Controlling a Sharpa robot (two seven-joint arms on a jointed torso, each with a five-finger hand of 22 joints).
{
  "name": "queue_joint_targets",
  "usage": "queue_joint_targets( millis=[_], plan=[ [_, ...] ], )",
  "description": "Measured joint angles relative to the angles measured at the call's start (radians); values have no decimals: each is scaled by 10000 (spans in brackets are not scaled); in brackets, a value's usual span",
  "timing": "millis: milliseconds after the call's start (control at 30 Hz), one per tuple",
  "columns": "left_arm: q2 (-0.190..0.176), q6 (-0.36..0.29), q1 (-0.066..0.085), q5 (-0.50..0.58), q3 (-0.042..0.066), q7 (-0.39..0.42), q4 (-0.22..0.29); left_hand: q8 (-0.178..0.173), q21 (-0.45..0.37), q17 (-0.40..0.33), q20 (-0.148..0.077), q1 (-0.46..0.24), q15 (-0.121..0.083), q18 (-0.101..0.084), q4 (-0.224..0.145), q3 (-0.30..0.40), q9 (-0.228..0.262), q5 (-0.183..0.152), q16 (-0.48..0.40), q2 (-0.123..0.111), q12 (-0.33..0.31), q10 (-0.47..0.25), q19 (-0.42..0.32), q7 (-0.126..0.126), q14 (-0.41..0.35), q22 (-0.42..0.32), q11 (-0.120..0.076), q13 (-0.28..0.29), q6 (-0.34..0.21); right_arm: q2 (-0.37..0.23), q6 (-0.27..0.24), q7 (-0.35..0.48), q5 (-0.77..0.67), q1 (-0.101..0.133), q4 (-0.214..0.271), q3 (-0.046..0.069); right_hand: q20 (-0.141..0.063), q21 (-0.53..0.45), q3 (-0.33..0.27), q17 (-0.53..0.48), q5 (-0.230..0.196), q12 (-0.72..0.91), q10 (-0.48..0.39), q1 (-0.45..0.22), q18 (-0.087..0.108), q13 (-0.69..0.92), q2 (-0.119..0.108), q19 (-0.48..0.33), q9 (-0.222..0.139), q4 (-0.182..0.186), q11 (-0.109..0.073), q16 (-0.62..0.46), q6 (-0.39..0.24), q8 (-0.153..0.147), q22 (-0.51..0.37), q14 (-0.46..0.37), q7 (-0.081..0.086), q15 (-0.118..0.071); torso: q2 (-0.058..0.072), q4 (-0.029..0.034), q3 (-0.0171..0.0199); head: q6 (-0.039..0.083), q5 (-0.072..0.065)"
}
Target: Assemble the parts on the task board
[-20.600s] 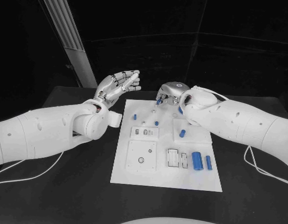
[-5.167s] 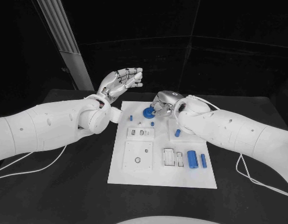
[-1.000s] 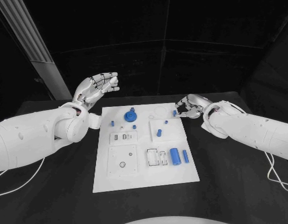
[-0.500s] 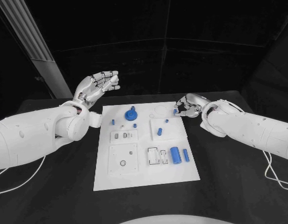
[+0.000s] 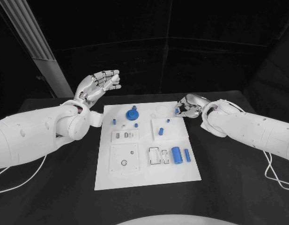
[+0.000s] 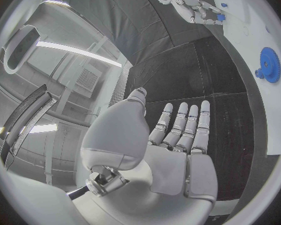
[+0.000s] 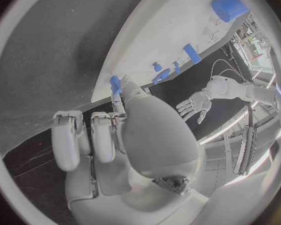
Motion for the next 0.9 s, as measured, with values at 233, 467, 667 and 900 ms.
queue_joint_targets(
  millis=[233,467,667,900],
  plan=[
    [-12,0,1,0,0,0,5,0,0,0,0,0,0,1,-29,-29,0,0,0,0,0,0,0,0,0,0,0,0,0,21,59,-54,-100,0,-6,0,0,0,0,0,0,0,0,0,0,0,0,0,10,0,0,0,69,49,0,0,-1,0,0,-3,0,-30,-26],
    [-20,0,1,0,0,0,9,0,0,0,0,0,0,0,-29,-29,0,0,0,0,0,0,0,0,0,1,0,0,0,32,97,-105,-207,0,2,1,1,0,-28,0,0,0,0,0,0,1,0,0,8,-28,1,0,103,49,0,-1,31,1,0,-3,2,-48,-4],
    [-24,0,1,0,0,0,11,40,0,0,0,0,0,0,0,-58,0,38,0,0,0,0,0,0,0,-17,0,0,0,26,107,-146,-253,0,2,2,1,0,-28,-1,0,0,0,0,0,1,0,-1,8,-28,1,0,103,49,0,36,31,-36,2,-3,4,-49,29],
    [-27,0,1,0,0,0,12,39,0,0,0,0,0,1,0,-58,0,38,0,0,0,0,0,0,0,-17,0,0,0,18,114,-217,-280,0,2,2,1,0,-70,-1,-36,0,0,-1,0,2,0,-1,-39,-70,1,0,13,-19,0,36,121,-35,2,-4,4,-39,34]
  ],
)
